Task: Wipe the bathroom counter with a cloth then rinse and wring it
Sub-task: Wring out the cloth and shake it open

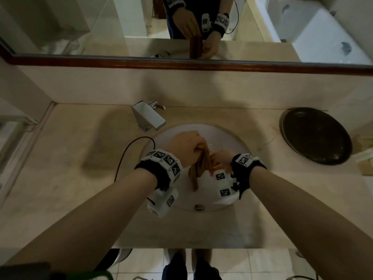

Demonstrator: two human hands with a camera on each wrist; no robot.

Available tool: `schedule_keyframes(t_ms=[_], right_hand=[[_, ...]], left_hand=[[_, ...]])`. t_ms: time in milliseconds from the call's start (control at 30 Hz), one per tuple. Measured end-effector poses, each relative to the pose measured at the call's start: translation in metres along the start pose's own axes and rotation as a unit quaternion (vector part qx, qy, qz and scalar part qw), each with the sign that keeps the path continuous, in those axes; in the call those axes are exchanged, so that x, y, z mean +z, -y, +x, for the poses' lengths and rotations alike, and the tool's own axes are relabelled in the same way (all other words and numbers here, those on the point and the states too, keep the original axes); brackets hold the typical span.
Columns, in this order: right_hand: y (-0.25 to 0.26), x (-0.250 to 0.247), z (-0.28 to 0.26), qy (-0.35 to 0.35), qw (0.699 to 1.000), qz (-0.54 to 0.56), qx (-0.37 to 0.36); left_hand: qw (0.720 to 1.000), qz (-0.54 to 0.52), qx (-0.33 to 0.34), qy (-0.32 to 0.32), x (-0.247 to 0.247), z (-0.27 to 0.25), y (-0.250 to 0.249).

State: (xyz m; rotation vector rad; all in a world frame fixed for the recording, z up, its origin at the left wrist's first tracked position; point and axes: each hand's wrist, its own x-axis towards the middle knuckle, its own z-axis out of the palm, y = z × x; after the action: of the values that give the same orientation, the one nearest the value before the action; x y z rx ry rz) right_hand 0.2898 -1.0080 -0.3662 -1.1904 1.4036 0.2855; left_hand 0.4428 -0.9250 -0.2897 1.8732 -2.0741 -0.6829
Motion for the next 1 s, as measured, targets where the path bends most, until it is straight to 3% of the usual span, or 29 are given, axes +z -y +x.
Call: schedule_keyframes(t_ms=[100, 267, 367, 467, 533, 633, 700, 767, 833, 900, 1000], right_hand=[[0.009, -0.003, -0.03, -0.059, 0.998, 0.027, -0.013], [0.034, -0.021, -0.051, -0.12, 0.99, -0.076, -0.021], [0.049, -0.021, -0.064, -0.054, 0.997, -0.062, 0.0], [0.057, -0.015, -0.062, 0.003, 0.999, 0.042, -0.03], [0.062, -0.009, -0.062, 0.023, 0.992, 0.116, -0.044], [0.064, -0.001, -0.066, 0.038, 0.986, 0.138, -0.081], [0.063, 0.001, -0.068, 0.045, 0.984, 0.139, -0.103], [0.061, 0.002, -0.065, 0.023, 0.979, 0.157, -0.131], [0.056, -0.003, -0.056, -0.05, 0.966, 0.201, -0.156], [0.047, -0.005, -0.048, -0.112, 0.959, 0.186, -0.182], [0.027, 0.008, -0.036, -0.046, 0.973, -0.011, -0.227]], left_hand=[[0.999, 0.009, -0.028, -0.018, -0.003, -0.003, 0.007], [0.985, -0.011, -0.171, -0.005, -0.002, -0.006, 0.023], [0.968, -0.065, -0.243, 0.009, 0.001, 0.001, 0.023], [0.917, -0.264, -0.297, 0.021, 0.003, 0.011, 0.012], [0.893, -0.34, -0.291, 0.039, 0.005, 0.017, 0.005], [0.91, -0.314, -0.261, 0.07, 0.006, 0.021, 0.0], [0.943, -0.216, -0.245, 0.059, 0.007, 0.022, 0.001], [0.952, -0.168, -0.252, 0.035, 0.011, 0.023, 0.005], [0.933, -0.24, -0.268, 0.015, 0.011, 0.024, 0.009], [0.894, -0.353, -0.277, -0.002, 0.006, 0.022, 0.01], [0.836, -0.471, -0.28, -0.022, -0.008, 0.021, 0.004]])
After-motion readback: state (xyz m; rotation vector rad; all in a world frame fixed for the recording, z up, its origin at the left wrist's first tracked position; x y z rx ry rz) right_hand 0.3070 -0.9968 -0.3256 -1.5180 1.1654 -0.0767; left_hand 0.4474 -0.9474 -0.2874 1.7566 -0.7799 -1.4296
